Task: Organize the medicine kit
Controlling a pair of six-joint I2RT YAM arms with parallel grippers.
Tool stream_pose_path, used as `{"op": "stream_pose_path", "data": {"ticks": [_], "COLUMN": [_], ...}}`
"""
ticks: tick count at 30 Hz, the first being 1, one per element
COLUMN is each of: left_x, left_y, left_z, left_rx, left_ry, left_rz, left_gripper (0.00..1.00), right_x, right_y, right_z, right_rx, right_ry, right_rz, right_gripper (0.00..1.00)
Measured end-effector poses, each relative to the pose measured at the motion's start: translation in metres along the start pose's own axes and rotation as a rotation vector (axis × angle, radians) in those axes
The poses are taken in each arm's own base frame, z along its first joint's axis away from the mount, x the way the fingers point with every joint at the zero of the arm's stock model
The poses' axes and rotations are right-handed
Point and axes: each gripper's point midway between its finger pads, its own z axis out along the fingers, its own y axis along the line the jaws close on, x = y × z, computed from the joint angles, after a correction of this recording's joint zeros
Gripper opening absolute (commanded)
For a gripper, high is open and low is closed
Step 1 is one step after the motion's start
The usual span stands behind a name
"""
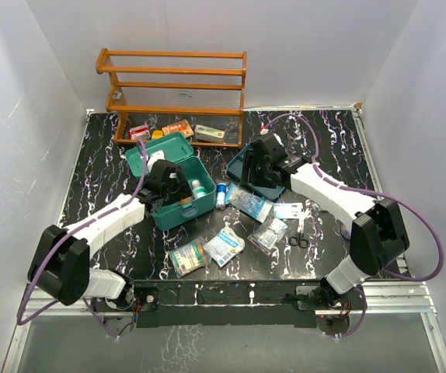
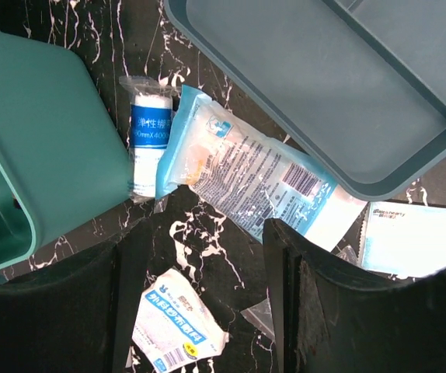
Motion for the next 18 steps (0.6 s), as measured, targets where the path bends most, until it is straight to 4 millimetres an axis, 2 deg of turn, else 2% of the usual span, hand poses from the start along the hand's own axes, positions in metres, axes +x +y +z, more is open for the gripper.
{"op": "stream_pose_path", "data": {"ticks": [7, 11, 18], "left_x": [-0.018, -0.018, -0.011], "left_y": [0.005, 0.011, 0.0], "left_z": [0.009, 0.014, 0.018], "left_rx": [-0.011, -0.021, 0.068], "left_ry": [-0.015, 0.001, 0.028], "left_rz": [-0.003, 0.012, 0.051], "left_gripper": [0.67, 0.62, 0.49], "right_x": [-0.02, -0.031, -0.025], "right_y": [0.001, 0.001, -0.013], "right_z": [-0.003, 0.0, 0.017], "right_rx": [0.027, 0.051, 0.121], "right_ry": [-0.06, -0.09, -0.058], "right_rz": [-0.012, -0.024, -0.079], "right_gripper": [0.57, 0.56, 0.55]}}
